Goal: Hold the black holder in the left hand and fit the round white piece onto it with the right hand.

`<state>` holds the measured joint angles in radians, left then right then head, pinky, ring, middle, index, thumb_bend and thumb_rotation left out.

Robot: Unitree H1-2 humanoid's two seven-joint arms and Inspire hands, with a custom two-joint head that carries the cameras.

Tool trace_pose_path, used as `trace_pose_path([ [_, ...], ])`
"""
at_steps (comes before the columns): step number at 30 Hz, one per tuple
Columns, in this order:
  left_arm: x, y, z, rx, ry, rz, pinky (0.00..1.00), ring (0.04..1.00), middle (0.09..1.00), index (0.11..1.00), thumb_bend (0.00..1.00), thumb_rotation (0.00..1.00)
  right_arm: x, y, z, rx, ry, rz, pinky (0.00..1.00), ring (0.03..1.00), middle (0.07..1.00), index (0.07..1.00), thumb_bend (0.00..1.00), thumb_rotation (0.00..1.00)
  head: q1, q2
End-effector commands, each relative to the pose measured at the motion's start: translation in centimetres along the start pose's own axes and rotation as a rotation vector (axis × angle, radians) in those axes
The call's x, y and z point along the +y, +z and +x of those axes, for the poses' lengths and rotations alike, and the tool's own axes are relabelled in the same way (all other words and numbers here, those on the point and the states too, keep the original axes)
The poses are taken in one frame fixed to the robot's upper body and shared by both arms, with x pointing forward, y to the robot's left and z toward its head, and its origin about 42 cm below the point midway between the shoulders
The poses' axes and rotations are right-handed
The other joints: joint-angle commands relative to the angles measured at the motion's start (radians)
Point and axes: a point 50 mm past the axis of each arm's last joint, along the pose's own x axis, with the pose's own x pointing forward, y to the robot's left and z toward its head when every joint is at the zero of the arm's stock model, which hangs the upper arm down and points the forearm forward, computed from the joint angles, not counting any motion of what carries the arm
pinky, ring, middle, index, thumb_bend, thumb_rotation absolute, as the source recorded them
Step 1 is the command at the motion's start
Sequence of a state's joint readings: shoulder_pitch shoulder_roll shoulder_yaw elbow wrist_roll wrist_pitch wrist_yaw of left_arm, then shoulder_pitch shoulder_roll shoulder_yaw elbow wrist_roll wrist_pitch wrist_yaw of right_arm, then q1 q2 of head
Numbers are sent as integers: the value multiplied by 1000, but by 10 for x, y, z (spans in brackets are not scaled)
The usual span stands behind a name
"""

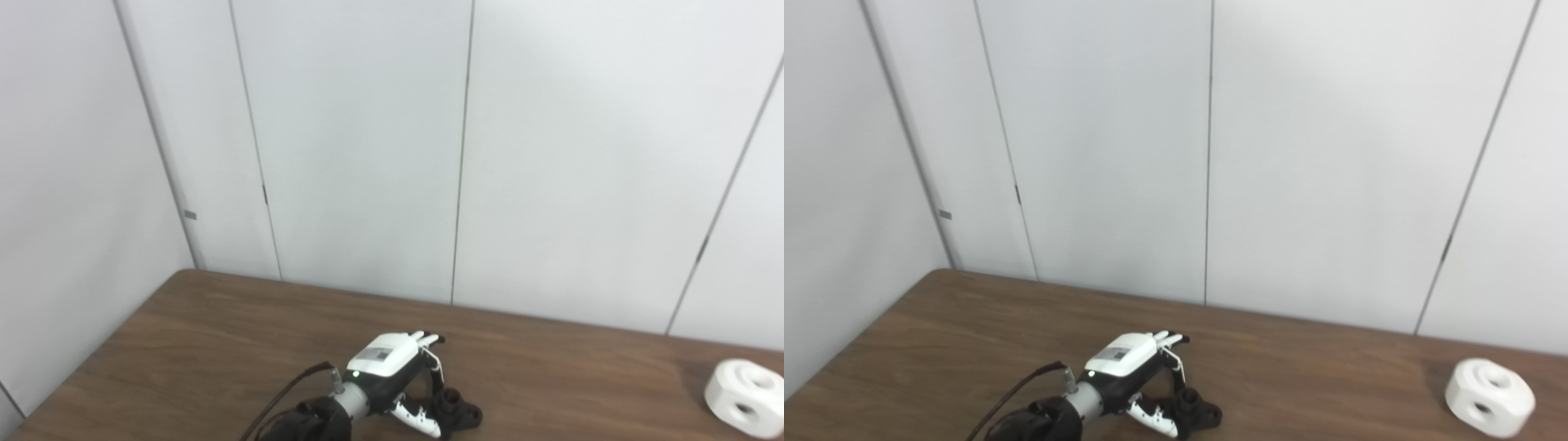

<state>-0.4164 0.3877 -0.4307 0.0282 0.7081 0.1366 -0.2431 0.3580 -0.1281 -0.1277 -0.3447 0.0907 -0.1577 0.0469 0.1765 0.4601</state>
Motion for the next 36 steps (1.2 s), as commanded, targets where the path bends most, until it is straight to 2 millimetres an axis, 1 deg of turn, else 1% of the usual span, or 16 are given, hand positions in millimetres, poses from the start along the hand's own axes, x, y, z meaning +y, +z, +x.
trace_pose_path([
  [1,19,10,-1,-47,41,43,1000,1000,983,481,520,50,11,13,-4,-56,-31,26,884,990,997,1000,766,895,-18,7],
  [3,16,16,-3,-57,22,42,1000,1000,988,481,520,50,13,16,-5,-66,-29,28,885,984,991,1000,756,901,-40,13],
  [4,15,18,-4,-65,14,43,1000,1000,991,481,520,49,15,17,-5,-68,-18,40,869,978,986,1000,748,903,-53,16],
  [6,13,20,-6,-81,4,44,1000,1000,992,481,520,49,18,19,-6,-68,0,57,945,995,997,1000,740,903,-75,20],
  [9,9,25,-7,-100,-12,56,1000,1000,987,481,520,49,22,23,-7,-56,6,60,978,1000,1000,1000,737,894,-99,24],
  [15,-2,28,-6,-123,-17,55,1000,1000,974,481,519,49,26,29,-10,-38,6,43,914,1000,996,988,747,860,-147,33],
  [21,-12,30,-5,-159,-19,40,1000,1000,973,481,519,49,29,31,-10,-34,10,40,867,974,966,961,770,818,-175,36],
  [30,-9,32,-5,-188,-12,56,1000,1000,976,481,518,49,31,33,-11,-41,12,28,841,958,960,951,781,807,-191,45],
  [36,-14,33,0,-195,-22,52,1000,1000,967,481,519,48,33,36,-13,-54,27,30,852,957,961,948,753,806,-201,59],
])
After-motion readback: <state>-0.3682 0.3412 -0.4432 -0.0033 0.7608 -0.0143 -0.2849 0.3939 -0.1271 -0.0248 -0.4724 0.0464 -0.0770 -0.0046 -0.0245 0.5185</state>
